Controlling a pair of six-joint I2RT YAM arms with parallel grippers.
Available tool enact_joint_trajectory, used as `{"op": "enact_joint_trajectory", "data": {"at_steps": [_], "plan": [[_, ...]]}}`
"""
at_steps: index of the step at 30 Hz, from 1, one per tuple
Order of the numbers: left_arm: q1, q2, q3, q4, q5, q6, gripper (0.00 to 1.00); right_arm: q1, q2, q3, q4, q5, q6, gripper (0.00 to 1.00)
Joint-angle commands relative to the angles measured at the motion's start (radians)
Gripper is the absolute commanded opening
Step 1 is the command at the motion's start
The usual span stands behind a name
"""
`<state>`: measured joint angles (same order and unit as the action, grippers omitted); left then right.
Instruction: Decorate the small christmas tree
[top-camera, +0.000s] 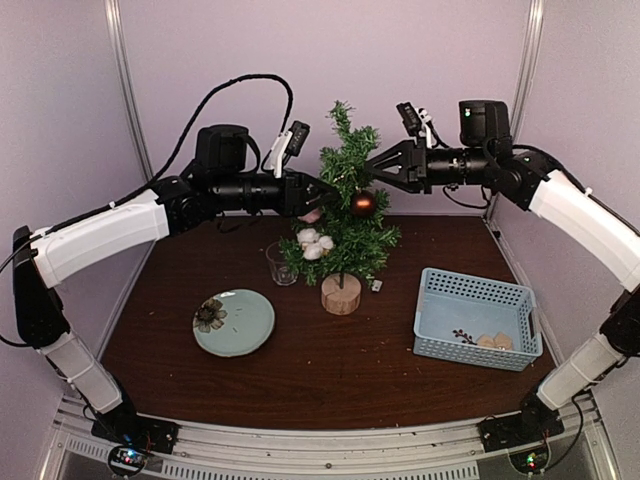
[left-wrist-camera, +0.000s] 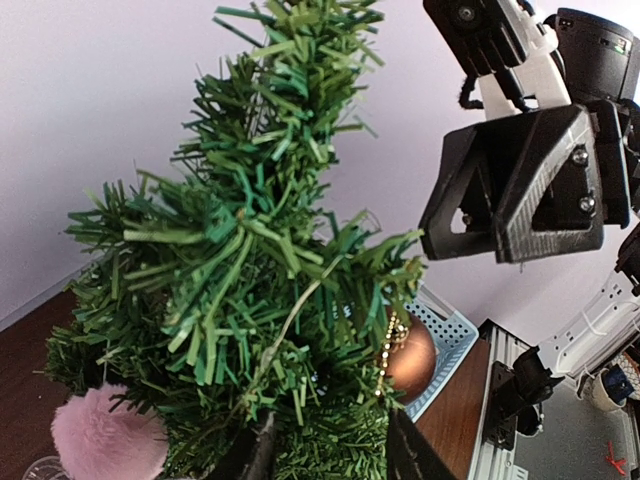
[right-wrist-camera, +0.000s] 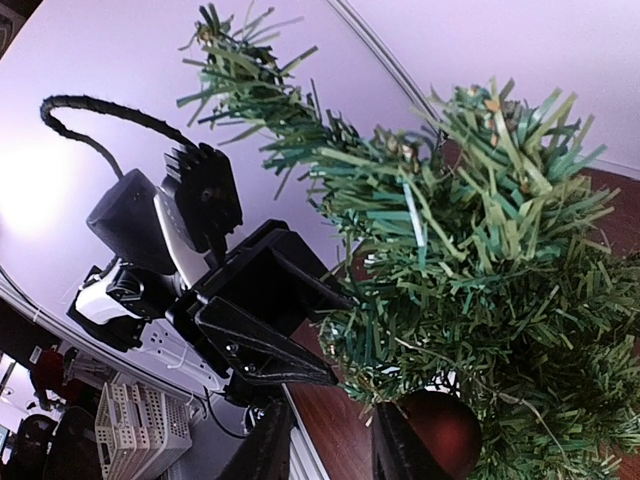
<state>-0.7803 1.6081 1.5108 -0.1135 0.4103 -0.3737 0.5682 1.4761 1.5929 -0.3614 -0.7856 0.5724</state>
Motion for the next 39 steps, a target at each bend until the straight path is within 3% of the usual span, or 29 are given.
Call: {"op": "enact_joint_trajectory", "data": {"at_steps": [1, 39], "plan": [[0.004, -0.021, -0.002, 0.052, 0.01, 0.004, 0.36, 0.013, 0.019, 0.044, -0.041, -0.01, -0.053, 0.26], [0.005, 0.024, 0.032, 0.081, 0.009, -0.013, 0.35, 0.036, 0.131, 0.194, -0.193, 0.027, -0.162, 0.19]]}}
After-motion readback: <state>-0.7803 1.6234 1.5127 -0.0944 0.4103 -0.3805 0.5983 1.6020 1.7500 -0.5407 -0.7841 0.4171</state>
